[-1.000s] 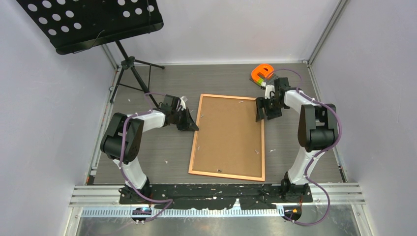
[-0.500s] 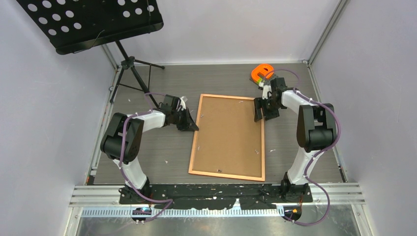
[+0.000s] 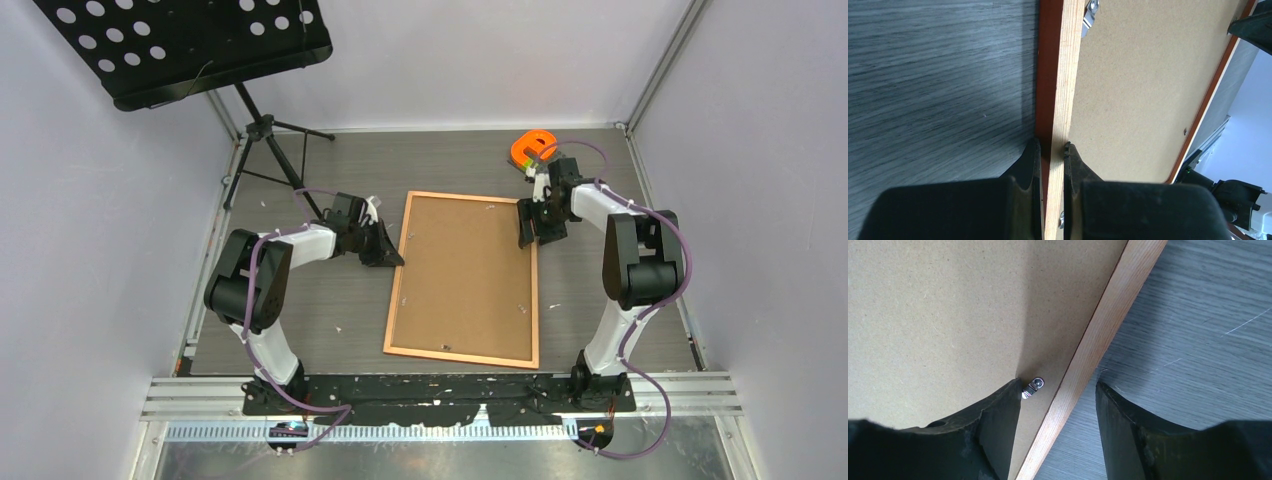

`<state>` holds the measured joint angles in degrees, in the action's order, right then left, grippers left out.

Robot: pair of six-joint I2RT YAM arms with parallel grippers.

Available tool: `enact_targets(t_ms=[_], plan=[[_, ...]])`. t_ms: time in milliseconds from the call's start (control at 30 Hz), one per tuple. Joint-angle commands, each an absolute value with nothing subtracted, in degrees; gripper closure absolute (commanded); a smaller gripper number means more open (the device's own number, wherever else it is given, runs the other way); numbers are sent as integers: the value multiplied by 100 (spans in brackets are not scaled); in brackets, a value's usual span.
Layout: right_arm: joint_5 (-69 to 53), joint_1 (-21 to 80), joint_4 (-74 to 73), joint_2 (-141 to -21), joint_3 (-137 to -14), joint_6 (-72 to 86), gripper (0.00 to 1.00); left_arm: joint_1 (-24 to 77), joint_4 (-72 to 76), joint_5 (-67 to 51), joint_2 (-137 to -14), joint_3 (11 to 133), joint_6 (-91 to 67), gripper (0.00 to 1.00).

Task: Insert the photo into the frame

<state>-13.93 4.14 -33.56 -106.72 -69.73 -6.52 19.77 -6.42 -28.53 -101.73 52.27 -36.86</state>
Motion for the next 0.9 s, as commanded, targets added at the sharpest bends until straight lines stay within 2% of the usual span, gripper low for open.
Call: enact_targets(t_ms=[0, 533, 867], plan=[[-1321, 505, -3362, -10751, -6866, -683, 38, 2072, -993, -2725, -10578, 5051, -3691, 100], [-1458, 500, -3745, -10439, -6976, -1500, 41, 2065, -1004, -2738, -10570, 5064, -3683, 100], [-1486, 475, -3769, -10447, -7179, -1594, 47, 2057, -1010, -2738, -10578, 5072, -3674, 100]])
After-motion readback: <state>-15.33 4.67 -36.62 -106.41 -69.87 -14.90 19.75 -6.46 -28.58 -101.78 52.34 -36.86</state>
